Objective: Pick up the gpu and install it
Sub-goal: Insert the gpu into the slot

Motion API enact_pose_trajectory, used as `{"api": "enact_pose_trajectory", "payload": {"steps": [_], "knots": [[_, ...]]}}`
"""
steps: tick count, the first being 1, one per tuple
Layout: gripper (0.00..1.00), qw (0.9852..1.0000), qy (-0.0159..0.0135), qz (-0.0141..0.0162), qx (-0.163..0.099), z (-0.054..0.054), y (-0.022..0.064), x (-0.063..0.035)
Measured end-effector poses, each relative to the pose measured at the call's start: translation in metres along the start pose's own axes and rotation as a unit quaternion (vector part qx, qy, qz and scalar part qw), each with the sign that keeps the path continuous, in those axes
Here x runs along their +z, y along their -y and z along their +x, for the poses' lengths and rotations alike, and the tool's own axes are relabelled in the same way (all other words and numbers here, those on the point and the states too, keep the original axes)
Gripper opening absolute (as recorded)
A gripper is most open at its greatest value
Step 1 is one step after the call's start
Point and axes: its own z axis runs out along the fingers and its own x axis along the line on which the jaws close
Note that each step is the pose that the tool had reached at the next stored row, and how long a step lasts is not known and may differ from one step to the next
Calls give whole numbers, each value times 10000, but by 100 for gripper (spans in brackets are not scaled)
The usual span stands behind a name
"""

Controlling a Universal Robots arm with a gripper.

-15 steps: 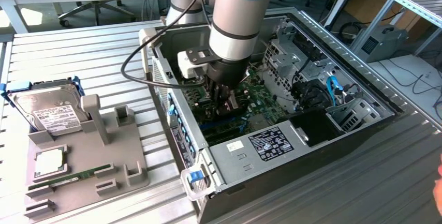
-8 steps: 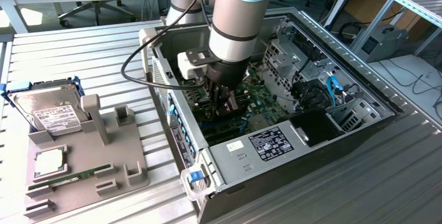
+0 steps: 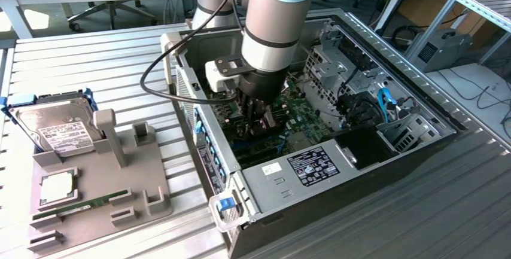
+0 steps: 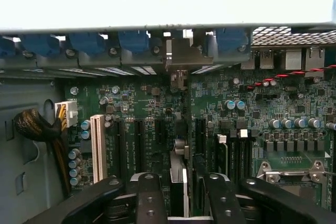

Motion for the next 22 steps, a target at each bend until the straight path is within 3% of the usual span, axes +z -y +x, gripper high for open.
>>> {"api": "enact_pose_trajectory", "payload": {"steps": [6, 15, 18, 19, 22], "knots": [[35, 10000, -7, 1, 0, -1, 0, -54], [35, 10000, -11, 0, 0, -67, -7, -486], [34, 10000, -10, -2, -1, -86, 1, -520], [27, 10000, -9, -13, -1, -86, 22, -519], [15, 9999, -5, -116, 0, -89, 157, -519]]}}
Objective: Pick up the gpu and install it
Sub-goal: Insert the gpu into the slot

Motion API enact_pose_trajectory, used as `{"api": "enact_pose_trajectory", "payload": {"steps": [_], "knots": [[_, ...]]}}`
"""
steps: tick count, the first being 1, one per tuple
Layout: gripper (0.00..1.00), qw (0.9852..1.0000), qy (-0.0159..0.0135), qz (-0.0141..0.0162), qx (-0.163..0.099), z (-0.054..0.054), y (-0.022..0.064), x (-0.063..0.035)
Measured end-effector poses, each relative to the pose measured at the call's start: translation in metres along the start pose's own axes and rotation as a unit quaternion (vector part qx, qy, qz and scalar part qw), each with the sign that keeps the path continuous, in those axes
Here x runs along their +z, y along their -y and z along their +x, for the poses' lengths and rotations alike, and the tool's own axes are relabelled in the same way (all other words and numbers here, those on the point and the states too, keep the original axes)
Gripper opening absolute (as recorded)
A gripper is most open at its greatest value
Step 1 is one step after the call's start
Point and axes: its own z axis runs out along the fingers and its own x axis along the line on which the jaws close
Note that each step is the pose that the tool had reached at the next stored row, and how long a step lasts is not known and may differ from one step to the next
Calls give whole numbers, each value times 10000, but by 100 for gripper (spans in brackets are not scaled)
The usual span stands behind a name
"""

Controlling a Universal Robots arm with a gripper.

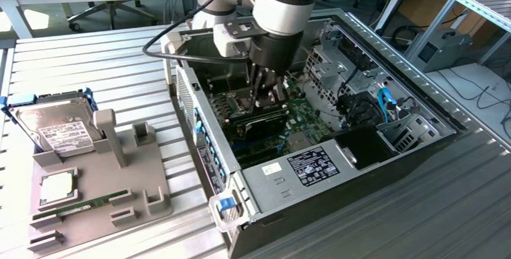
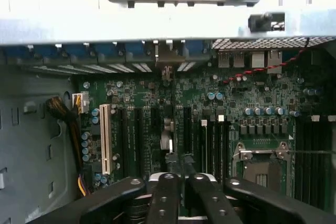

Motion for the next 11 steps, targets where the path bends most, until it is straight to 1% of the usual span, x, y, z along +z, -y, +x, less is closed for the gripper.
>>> {"api": "enact_pose_trajectory", "payload": {"steps": [1, 2, 3, 5, 7, 9, 11], "knots": [[15, 10000, 0, -28, 0, -1, 43, 0], [11, 10000, 0, -57, 0, -2, 87, 0], [11, 10000, 1, -87, -1, -3, 141, 0], [11, 9999, 2, -132, -8, -4, 232, -2], [11, 9999, 4, -167, -18, -6, 312, -4], [11, 9998, 6, -196, -24, -6, 372, -6], [11, 9998, 6, -206, -29, -7, 391, -7]]}}
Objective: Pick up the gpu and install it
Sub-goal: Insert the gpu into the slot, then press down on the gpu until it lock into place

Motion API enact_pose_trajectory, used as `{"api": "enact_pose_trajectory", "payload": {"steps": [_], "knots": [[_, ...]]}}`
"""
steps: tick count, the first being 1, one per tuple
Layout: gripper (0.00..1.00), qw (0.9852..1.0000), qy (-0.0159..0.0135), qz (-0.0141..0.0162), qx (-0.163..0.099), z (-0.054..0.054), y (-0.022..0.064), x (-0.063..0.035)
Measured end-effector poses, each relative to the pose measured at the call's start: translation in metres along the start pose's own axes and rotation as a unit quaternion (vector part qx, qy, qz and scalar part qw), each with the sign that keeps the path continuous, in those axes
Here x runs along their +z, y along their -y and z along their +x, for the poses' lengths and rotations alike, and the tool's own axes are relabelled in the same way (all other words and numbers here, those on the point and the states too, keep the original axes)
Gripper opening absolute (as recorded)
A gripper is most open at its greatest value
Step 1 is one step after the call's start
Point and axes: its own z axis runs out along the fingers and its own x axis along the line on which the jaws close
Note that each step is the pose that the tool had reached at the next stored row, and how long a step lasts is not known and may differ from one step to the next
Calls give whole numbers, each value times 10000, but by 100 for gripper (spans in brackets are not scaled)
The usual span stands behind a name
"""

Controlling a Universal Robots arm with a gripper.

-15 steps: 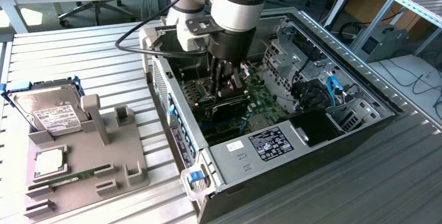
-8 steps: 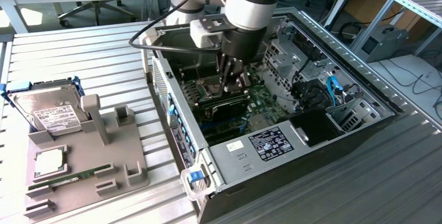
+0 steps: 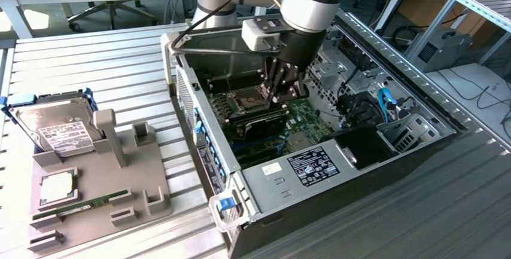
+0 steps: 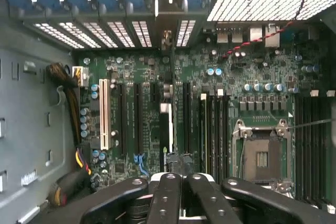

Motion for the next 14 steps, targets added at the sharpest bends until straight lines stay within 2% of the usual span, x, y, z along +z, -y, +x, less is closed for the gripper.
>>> {"api": "enact_pose_trajectory", "payload": {"steps": [14], "knots": [[11, 10000, 0, 0, 0, -1, -19, 7]]}}
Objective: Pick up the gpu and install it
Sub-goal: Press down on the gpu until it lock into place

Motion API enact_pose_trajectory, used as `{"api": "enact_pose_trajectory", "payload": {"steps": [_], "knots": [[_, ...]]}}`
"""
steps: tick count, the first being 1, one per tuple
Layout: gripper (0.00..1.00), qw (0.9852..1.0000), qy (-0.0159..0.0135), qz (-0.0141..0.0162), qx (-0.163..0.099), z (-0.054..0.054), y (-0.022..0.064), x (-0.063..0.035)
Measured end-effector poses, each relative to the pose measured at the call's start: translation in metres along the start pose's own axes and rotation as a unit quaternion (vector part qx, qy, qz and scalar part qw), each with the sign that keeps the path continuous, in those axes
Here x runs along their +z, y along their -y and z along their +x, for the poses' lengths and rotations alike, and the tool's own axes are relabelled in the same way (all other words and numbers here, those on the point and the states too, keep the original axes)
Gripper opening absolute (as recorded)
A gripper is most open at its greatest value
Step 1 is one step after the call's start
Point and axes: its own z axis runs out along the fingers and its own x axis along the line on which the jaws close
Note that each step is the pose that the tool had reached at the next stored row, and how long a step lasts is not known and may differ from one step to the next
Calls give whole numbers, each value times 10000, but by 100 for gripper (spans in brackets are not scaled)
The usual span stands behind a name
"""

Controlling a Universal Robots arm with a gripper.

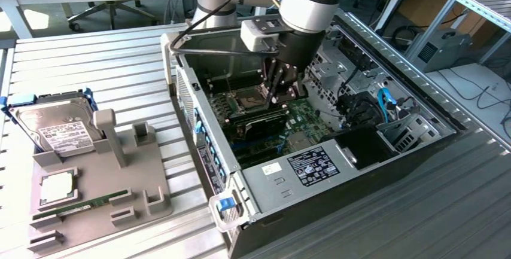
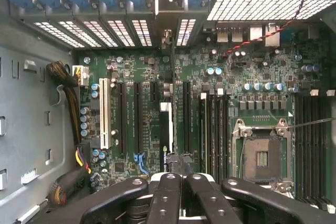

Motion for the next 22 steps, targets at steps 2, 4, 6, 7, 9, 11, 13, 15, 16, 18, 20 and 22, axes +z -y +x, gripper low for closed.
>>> {"api": "enact_pose_trajectory", "payload": {"steps": [2, 4, 6, 7, 9, 11, 13, 15, 16, 18, 20, 22], "knots": [[11, 10000, -1, -1, 0, 1, -52, 11], [11, 10000, -1, 0, 0, 1, -79, 18], [11, 10000, 0, 0, 0, 1, -116, 29], [11, 10000, 1, 0, 0, 0, -128, 35], [11, 10000, 0, 0, 0, 0, -159, 46], [11, 10000, -1, -1, 0, 1, -197, 55], [11, 10000, 0, 0, 0, 1, -233, 66], [11, 10000, 0, 0, 0, 2, -239, 84], [11, 10000, 0, 0, 0, 3, -246, 104], [11, 10000, 0, 0, 0, 10, -258, 125], [11, 10000, -1, -1, 0, 14, -293, 143], [11, 10000, 0, 0, 1, 16, -312, 162]]}}
